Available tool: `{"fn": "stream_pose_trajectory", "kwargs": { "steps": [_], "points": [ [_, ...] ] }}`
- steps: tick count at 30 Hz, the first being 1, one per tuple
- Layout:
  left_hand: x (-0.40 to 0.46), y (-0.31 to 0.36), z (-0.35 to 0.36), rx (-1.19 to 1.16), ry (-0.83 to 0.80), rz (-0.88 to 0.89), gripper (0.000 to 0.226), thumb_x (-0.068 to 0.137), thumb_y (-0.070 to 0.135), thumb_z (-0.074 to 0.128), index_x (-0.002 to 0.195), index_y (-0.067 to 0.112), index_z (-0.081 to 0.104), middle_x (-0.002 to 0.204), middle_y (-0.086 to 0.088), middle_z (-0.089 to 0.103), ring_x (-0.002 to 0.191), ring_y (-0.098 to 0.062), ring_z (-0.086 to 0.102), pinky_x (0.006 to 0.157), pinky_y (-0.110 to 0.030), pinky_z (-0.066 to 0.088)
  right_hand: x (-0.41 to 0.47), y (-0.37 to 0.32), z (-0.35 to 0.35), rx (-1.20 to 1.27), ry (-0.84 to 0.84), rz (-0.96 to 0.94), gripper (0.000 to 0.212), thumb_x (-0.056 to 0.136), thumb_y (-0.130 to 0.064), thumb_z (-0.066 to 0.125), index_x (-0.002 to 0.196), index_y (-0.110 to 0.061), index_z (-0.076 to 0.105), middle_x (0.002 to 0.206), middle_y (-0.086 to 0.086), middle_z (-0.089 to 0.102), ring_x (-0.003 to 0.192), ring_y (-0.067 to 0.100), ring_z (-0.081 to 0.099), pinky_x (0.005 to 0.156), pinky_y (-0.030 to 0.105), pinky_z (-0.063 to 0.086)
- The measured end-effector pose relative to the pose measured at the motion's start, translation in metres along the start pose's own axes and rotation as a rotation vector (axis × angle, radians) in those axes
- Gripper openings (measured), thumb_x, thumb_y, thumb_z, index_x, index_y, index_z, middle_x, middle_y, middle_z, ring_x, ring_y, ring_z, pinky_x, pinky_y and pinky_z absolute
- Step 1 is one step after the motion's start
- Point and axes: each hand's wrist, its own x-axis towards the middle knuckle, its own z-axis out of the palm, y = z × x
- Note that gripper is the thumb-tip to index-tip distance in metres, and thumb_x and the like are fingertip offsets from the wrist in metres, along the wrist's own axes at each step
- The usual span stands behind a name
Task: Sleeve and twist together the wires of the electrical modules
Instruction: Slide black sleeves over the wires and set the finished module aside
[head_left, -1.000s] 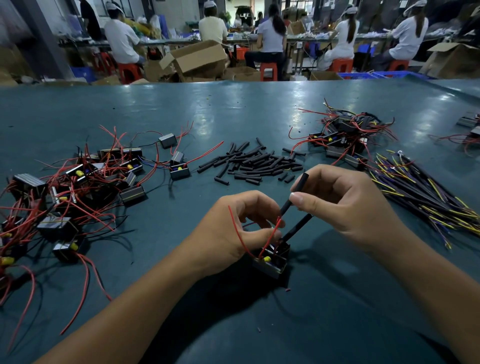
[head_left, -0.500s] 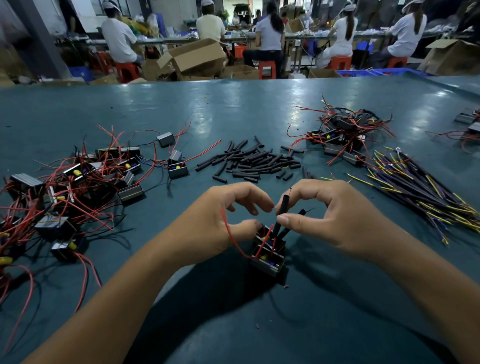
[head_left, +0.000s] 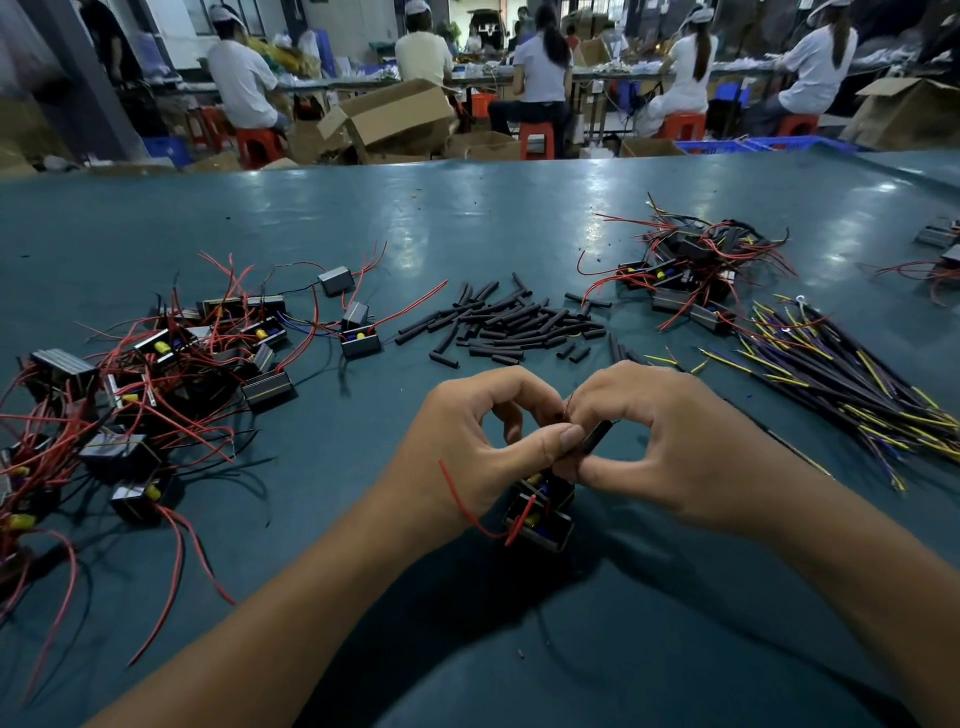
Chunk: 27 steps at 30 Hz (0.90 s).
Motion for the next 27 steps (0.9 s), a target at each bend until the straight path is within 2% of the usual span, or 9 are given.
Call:
{"fn": "stream_pose_trajectory", "kwargs": {
  "steps": [3, 6, 11, 15, 17, 19, 23, 25, 27],
  "points": [
    [0.000, -0.002, 0.003, -0.016, -0.003, -0.022, 0.009, 0.084, 0.028, 0.079, 0.084, 0.026, 0.071, 0.077, 0.019, 0.066, 0.070, 0.000, 0.056, 0.066, -0.007, 0.039, -0.002, 0.006, -0.011, 0.033, 0.031, 0.043, 0.017, 0.080, -0.043, 0.075, 0.092, -0.033, 0.068, 0.097, -0.018, 0.068, 0.101, 0.005, 0.063, 0.092, 0.027, 0.045],
    [0.000, -0.003, 0.003, -0.026, 0.008, -0.036, 0.009, 0.084, 0.031, 0.079, 0.084, 0.030, 0.070, 0.077, 0.018, 0.067, 0.071, 0.000, 0.058, 0.066, -0.008, 0.040, -0.002, 0.007, -0.016, 0.093, 0.064, 0.025, 0.016, 0.083, -0.035, 0.068, 0.098, -0.029, 0.068, 0.098, -0.016, 0.069, 0.102, 0.005, 0.064, 0.089, 0.017, 0.044],
    [0.000, 0.000, 0.005, 0.021, 0.003, -0.017, 0.009, 0.083, 0.038, 0.077, 0.086, 0.033, 0.070, 0.077, 0.022, 0.067, 0.072, 0.000, 0.057, 0.068, -0.007, 0.039, 0.000, 0.003, -0.015, 0.176, 0.136, -0.007, 0.007, 0.085, -0.031, 0.070, 0.090, -0.026, 0.069, 0.090, -0.012, 0.071, 0.092, 0.010, 0.067, 0.083, 0.016, 0.046],
    [0.000, 0.002, 0.007, 0.080, -0.020, 0.001, 0.009, 0.084, 0.032, 0.078, 0.088, 0.027, 0.072, 0.077, 0.026, 0.064, 0.073, 0.000, 0.057, 0.068, -0.007, 0.039, 0.001, 0.001, -0.011, 0.163, 0.189, -0.018, 0.006, 0.088, -0.024, 0.073, 0.084, -0.025, 0.070, 0.082, -0.014, 0.070, 0.082, 0.006, 0.066, 0.075, 0.011, 0.044],
    [0.000, 0.003, 0.007, 0.086, -0.028, -0.010, 0.008, 0.084, 0.029, 0.079, 0.086, 0.027, 0.071, 0.075, 0.025, 0.064, 0.071, 0.000, 0.057, 0.066, -0.007, 0.038, 0.001, 0.001, -0.012, 0.136, 0.197, -0.027, 0.006, 0.088, -0.028, 0.072, 0.083, -0.027, 0.069, 0.082, -0.015, 0.069, 0.081, 0.004, 0.066, 0.074, 0.010, 0.042],
    [0.001, 0.003, 0.007, 0.097, -0.031, -0.018, 0.009, 0.085, 0.029, 0.078, 0.085, 0.025, 0.071, 0.076, 0.023, 0.064, 0.071, -0.001, 0.057, 0.066, -0.007, 0.038, 0.001, 0.004, -0.016, 0.111, 0.177, -0.030, 0.005, 0.088, -0.032, 0.068, 0.086, -0.027, 0.069, 0.085, -0.016, 0.069, 0.085, 0.005, 0.066, 0.076, 0.011, 0.043],
    [-0.001, 0.000, 0.008, 0.080, -0.030, -0.068, 0.010, 0.087, 0.028, 0.076, 0.085, 0.025, 0.067, 0.081, 0.017, 0.065, 0.076, -0.009, 0.058, 0.068, -0.014, 0.044, -0.002, 0.022, -0.036, 0.020, 0.067, 0.062, 0.022, 0.091, -0.049, 0.062, 0.100, -0.030, 0.066, 0.095, -0.019, 0.069, 0.095, 0.004, 0.065, 0.084, 0.019, 0.047],
    [-0.002, -0.002, 0.009, 0.089, -0.038, -0.080, 0.011, 0.086, 0.029, 0.075, 0.085, 0.024, 0.065, 0.081, 0.017, 0.063, 0.075, -0.010, 0.058, 0.067, -0.015, 0.045, -0.003, 0.030, -0.041, -0.069, -0.016, 0.109, 0.027, 0.084, -0.056, 0.058, 0.097, -0.033, 0.066, 0.092, -0.022, 0.068, 0.092, 0.001, 0.064, 0.083, 0.021, 0.047],
    [-0.002, -0.002, 0.011, 0.088, -0.043, -0.083, 0.012, 0.085, 0.030, 0.073, 0.085, 0.023, 0.064, 0.080, 0.018, 0.062, 0.073, -0.009, 0.058, 0.065, -0.013, 0.044, -0.004, 0.036, -0.037, -0.102, -0.082, 0.128, 0.021, 0.084, -0.053, 0.060, 0.093, -0.034, 0.066, 0.090, -0.023, 0.068, 0.091, -0.001, 0.064, 0.080, 0.018, 0.047]
  ]
}}
